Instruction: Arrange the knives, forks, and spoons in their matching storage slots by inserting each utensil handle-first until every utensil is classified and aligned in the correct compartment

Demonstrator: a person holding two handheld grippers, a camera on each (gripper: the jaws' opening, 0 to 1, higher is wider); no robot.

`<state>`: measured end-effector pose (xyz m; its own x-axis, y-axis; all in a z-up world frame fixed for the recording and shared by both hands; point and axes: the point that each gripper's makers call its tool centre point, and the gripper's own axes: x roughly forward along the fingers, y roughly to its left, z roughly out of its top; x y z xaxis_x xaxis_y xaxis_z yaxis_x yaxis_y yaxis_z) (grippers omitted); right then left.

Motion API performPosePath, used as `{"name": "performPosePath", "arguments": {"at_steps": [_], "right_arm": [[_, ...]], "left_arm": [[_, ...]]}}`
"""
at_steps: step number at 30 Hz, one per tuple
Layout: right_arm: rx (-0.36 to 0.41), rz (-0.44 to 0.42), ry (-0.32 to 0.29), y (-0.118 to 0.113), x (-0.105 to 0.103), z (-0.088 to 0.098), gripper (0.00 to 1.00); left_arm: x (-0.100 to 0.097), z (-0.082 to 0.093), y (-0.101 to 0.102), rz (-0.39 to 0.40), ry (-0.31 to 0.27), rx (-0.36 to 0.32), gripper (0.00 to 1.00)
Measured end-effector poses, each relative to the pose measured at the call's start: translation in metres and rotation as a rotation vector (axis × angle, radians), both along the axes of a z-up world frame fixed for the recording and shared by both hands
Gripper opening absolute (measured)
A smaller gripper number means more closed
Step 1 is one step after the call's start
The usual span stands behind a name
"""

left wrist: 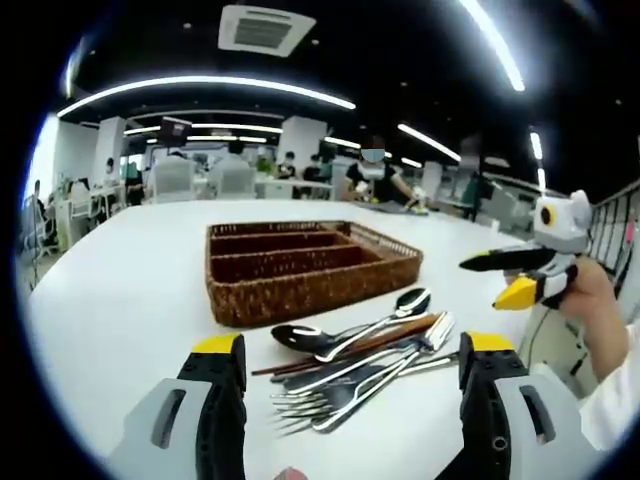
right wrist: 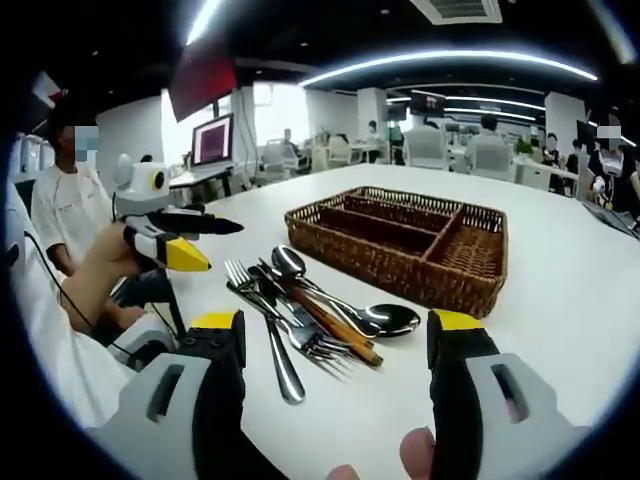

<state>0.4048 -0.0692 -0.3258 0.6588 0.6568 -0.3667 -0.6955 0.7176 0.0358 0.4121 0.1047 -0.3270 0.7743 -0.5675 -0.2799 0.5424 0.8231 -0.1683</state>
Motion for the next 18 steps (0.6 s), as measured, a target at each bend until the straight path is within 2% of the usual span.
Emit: {"name": "performPosePath", "arguments": {"at_steps": [18], "right_arm": [[0.006,-0.003,0.006,-0.0001,0.0022,-0.0012,0.76]], "left_arm": [[0.0005,-0.0032,0.0000,0.000,0.008,0.002,0.88]]}}
